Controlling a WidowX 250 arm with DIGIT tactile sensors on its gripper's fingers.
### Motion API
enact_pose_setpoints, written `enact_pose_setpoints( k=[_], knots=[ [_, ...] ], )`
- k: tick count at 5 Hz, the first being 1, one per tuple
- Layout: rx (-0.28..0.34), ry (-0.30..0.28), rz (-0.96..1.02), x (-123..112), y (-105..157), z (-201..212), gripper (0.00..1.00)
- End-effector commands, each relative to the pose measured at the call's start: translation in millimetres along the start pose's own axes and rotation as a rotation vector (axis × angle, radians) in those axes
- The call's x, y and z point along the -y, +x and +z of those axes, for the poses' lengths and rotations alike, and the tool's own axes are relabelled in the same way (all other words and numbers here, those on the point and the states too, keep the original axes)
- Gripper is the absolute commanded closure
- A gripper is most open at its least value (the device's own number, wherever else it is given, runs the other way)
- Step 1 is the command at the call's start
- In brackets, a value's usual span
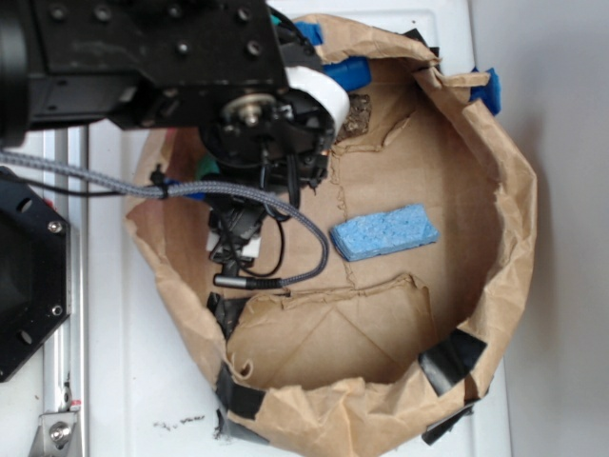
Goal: Grab the green ball.
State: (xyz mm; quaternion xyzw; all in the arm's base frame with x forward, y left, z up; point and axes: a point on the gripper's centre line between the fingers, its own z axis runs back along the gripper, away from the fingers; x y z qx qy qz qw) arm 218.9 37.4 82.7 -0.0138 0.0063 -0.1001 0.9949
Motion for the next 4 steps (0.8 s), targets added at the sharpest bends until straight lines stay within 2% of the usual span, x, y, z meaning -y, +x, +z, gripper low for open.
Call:
enact_pose_setpoints(
  k=[1,2,4],
  knots=[
    [-0.069,-0.034,0.056,-11.0,-10.5,-11.2,0.00],
    [-0.095,0.000,0.049,-13.7,-17.9,-22.9,0.00],
    [-0.131,-0.023,0.039,-12.2,-21.3,-41.5,0.00]
  ],
)
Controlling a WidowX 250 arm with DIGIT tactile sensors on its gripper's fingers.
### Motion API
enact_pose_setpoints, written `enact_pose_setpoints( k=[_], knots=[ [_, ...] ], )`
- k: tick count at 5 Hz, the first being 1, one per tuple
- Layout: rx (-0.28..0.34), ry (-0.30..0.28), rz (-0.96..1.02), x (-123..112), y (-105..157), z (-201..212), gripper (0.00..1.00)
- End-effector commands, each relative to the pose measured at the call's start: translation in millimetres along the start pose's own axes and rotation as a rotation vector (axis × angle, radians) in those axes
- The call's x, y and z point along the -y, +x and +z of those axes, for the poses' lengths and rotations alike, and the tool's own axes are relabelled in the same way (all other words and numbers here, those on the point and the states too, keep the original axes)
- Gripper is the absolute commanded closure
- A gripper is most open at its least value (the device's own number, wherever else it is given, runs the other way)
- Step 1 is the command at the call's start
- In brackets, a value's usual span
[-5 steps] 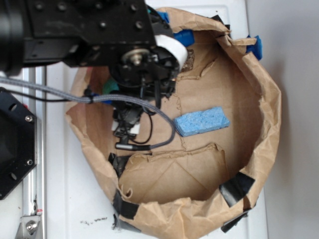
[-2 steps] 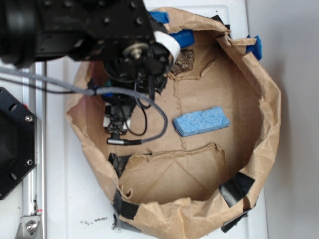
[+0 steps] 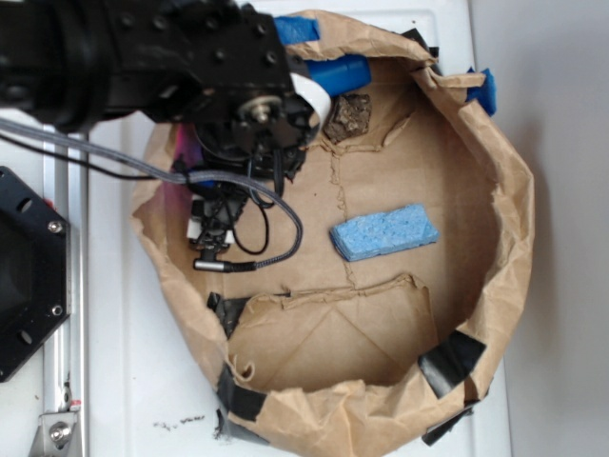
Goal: Grab the green ball.
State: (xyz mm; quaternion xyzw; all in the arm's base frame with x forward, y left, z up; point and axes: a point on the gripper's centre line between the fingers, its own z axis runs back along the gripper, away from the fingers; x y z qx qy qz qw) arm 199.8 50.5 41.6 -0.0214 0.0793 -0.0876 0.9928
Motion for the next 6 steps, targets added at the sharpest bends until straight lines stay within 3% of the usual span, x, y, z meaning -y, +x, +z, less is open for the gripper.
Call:
enact_pose_setpoints(
  k=[1,2,3,4,6],
  knots=[
    [0.043,0.012,0.002,-0.2,5.4,-4.4,0.00],
    [0.045,0.016,0.000,2.3,9.8,-8.8,0.00],
    [0.050,0.044,0.002,2.9,9.4,-13.7,0.22],
    [0.055,0.038,0.010,1.7,8.5,-14.3,1.00],
    [0.070,0.032,0.015,-0.2,9.2,-14.8,1.00]
  ],
)
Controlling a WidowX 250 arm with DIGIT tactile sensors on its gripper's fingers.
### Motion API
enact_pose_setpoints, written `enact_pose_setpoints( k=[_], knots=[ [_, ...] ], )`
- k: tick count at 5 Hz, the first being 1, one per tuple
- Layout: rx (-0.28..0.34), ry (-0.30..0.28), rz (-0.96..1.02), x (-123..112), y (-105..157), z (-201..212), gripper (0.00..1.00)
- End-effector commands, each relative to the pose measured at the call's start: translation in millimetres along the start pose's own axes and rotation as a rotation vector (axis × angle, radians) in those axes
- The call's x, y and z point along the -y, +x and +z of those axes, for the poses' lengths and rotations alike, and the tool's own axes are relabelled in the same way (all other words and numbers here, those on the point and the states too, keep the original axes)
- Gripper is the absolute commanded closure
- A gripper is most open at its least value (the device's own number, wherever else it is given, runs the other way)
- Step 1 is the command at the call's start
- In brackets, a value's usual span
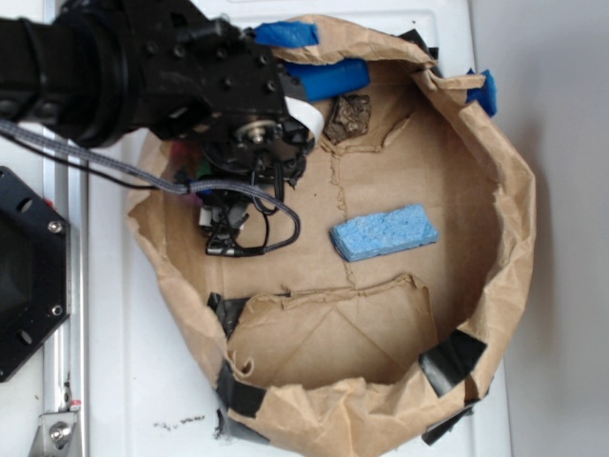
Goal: Grab the green ball.
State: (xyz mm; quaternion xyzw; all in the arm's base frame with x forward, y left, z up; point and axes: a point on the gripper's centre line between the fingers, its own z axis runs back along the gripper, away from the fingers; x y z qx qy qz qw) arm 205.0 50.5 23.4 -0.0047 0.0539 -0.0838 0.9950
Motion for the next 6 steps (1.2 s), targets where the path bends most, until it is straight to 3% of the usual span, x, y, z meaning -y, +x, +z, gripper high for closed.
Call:
enact_pose_setpoints(
  k=[1,2,3,5,6],
  knots=[
    [0.096,0.006,0.010,7.9,5.7,31.9,1.00],
    [0.219,0.079,0.057,15.3,22.6,84.1,1.00],
    [0.295,0.095,0.102,17.6,30.2,124.6,1.00],
    [0.391,-0.011,0.163,23.2,38.8,175.3,1.00],
    [0.378,-0.038,0.163,23.8,39.3,178.7,1.00]
  ],
)
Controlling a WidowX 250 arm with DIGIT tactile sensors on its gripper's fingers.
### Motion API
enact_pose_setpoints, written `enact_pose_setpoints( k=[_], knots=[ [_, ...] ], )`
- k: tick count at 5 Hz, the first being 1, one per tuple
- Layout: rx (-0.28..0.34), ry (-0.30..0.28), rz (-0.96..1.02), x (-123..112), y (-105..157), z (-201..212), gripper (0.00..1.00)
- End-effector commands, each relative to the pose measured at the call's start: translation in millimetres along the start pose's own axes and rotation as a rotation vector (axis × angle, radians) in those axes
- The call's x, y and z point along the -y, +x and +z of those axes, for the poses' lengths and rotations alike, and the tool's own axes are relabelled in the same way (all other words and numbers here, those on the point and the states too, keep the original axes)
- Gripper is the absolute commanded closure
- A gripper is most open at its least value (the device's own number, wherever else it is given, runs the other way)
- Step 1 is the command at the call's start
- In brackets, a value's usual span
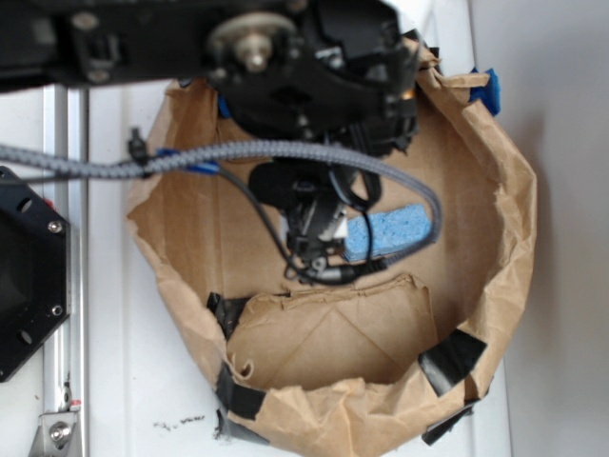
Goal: Grab the green ball.
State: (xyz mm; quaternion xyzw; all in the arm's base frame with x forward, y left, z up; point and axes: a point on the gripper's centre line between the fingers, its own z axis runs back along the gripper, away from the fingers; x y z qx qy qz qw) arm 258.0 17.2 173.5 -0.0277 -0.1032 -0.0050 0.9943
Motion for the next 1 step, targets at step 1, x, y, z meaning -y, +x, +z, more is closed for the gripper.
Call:
enact_pose_setpoints(
  k=[1],
  knots=[
    [0.047,-0.022,0.001,0.2,2.5,26.9,1.00]
  ],
)
